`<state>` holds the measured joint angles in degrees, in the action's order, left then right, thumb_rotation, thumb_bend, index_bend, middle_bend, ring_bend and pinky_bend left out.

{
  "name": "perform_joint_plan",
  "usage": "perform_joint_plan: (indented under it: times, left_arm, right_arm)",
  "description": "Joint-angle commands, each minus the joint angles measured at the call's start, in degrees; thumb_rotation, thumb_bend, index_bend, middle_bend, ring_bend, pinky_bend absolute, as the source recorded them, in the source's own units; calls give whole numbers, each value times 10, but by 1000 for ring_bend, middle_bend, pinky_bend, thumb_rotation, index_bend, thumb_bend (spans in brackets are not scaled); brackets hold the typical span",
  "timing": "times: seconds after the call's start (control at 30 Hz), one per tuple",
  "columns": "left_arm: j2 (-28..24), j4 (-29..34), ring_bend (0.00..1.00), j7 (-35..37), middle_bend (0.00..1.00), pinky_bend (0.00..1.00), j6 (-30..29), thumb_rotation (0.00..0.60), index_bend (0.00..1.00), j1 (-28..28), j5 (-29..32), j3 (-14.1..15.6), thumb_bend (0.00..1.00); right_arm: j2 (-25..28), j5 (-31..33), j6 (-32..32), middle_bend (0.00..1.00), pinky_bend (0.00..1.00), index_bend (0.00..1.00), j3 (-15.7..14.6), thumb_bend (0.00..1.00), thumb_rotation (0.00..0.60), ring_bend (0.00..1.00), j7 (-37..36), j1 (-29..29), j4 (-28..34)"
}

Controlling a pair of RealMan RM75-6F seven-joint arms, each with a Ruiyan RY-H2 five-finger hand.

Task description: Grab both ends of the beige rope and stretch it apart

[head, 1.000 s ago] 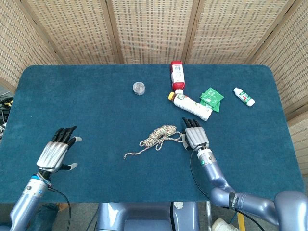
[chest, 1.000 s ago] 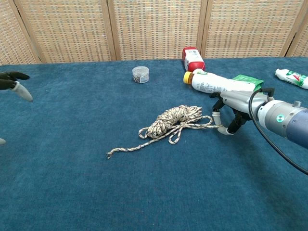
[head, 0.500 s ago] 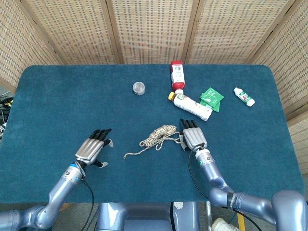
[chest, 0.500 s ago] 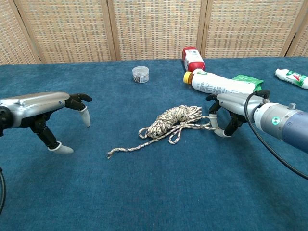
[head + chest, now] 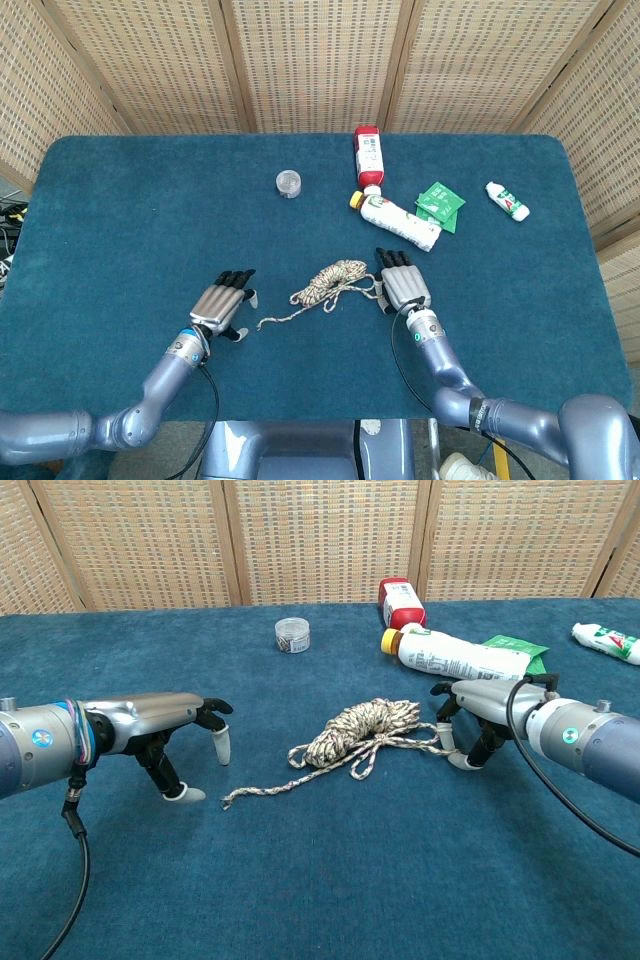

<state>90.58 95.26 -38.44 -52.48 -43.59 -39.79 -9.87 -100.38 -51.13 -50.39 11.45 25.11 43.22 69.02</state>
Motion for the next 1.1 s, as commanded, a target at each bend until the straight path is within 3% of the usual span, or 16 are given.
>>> perform_joint_plan:
  times: [0.03,0.4,1.1]
  left_arm:
    - [22,-19,0,-11,0,0,2,600,395,-21,26,3,302]
    - [50,-44,0,-19,0,0,-6,600,418,-56,65,16,316]
    - [66,-59,0,-4,0,0,-28,600,486,-69,75,28,386]
  right_arm:
    - [-3,-1,4,19,0,696,0,489,600,0,-4,1,-5]
    - [-14,-6,12,19,0,696,-3,488,600,0,-13,1,-24]
    - [-16,-8,14,21,0,698,-3,489,600,0,-16,-1,-28]
